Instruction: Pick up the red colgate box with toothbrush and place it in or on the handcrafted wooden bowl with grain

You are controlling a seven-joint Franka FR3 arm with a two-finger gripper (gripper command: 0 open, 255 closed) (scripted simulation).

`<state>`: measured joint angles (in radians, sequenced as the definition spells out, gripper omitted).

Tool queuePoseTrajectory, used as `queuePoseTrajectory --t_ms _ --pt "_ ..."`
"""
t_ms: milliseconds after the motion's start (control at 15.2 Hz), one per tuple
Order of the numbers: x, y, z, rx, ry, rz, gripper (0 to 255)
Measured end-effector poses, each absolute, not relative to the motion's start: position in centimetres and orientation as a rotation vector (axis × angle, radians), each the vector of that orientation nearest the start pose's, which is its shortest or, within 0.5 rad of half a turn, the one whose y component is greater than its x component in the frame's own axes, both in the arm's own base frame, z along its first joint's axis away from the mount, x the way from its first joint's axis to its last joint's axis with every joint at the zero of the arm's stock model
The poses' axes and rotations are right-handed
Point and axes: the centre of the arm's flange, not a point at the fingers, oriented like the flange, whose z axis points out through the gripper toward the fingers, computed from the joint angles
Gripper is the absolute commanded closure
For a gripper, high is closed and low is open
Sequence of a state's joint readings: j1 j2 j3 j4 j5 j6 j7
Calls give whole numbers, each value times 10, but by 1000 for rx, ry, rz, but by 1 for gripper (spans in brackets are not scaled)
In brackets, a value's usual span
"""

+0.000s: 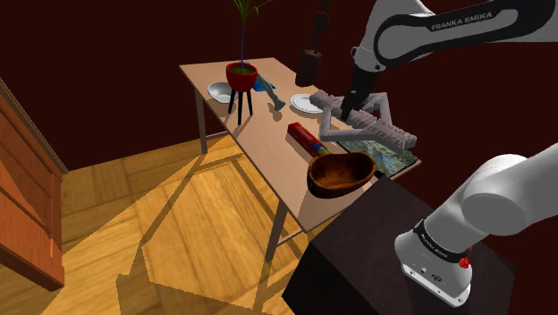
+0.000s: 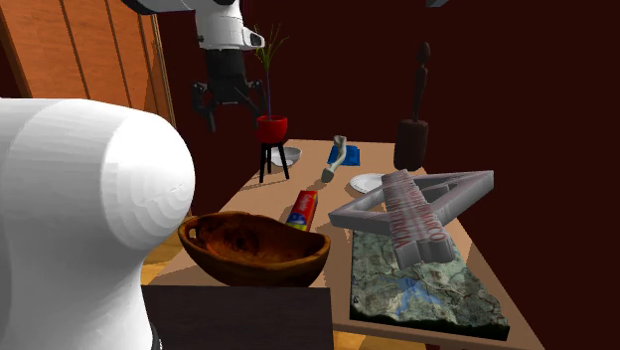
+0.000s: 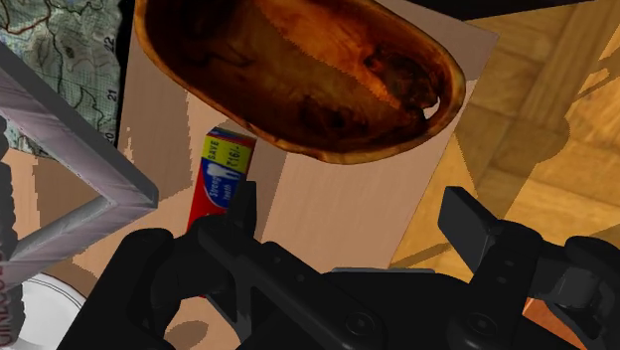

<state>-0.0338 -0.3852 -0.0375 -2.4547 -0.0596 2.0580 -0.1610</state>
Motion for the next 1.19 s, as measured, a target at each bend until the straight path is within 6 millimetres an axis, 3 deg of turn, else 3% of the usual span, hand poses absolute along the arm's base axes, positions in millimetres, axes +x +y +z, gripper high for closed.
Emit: queuePoseTrajectory --t_ms 1188 --pt "559 -125 266 -3152 -173 24 0"
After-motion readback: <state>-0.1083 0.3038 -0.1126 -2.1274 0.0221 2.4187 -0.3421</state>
